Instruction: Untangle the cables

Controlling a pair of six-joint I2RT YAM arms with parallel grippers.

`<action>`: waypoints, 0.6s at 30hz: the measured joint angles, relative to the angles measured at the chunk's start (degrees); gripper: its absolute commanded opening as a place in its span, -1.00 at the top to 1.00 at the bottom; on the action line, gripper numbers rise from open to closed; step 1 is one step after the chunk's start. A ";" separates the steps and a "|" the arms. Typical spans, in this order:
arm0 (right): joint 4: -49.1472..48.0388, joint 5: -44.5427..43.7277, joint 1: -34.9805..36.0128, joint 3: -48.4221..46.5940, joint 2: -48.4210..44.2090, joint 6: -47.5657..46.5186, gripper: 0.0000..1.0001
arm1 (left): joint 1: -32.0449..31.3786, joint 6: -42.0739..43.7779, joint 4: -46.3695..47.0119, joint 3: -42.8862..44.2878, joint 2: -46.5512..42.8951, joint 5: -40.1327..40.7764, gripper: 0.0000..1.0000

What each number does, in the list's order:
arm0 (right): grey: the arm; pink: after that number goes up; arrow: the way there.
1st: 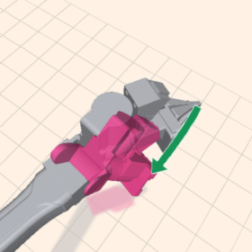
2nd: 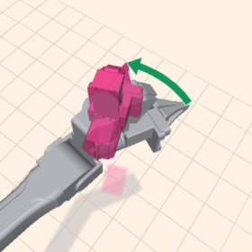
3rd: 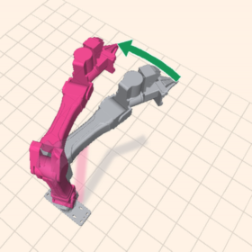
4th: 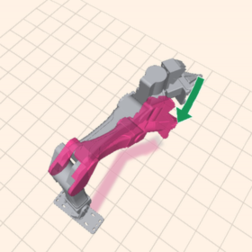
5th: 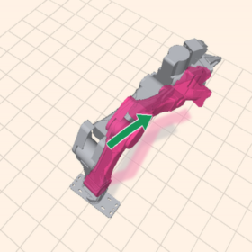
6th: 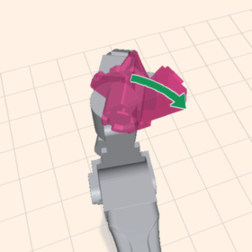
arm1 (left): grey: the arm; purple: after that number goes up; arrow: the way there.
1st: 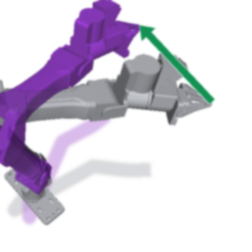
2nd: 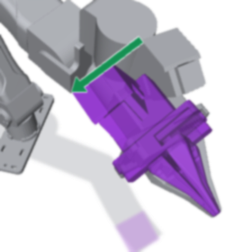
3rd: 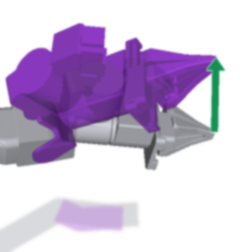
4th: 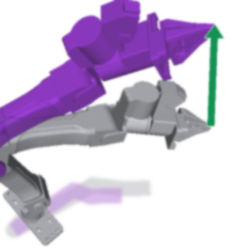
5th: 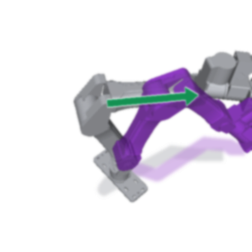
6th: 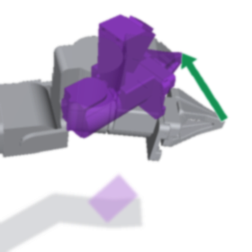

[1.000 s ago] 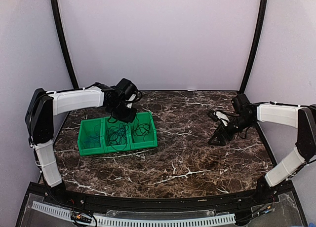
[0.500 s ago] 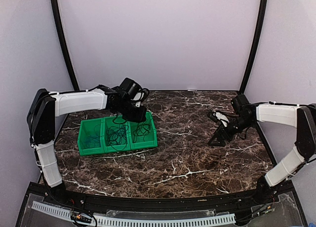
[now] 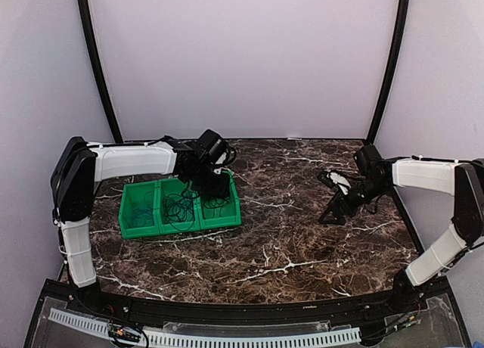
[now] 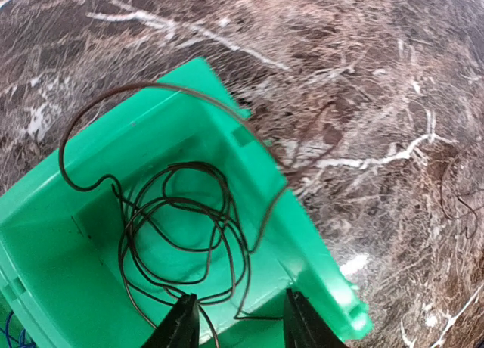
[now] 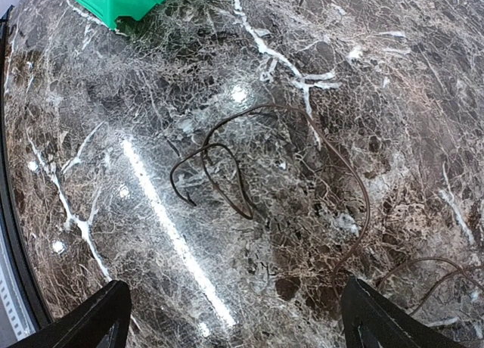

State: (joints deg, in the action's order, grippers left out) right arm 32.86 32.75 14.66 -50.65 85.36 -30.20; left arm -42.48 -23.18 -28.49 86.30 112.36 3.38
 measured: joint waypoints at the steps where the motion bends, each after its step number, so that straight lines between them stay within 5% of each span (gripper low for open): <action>1: 0.02 0.00 0.00 0.00 0.07 -0.02 -0.97 | -0.68 0.17 -0.24 0.57 -0.44 0.52 0.15; 9: 0.35 -0.02 0.42 0.00 0.94 -0.42 -0.97 | -3.28 2.67 1.18 6.47 -0.90 1.03 0.06; 18: 0.42 -0.07 0.46 0.00 0.94 -0.59 -0.97 | -3.17 9.07 0.28 19.82 9.97 5.27 -0.03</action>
State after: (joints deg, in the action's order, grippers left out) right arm 33.28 32.69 15.11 -50.65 86.30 -30.79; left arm -45.65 -14.11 -28.21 106.13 122.32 8.64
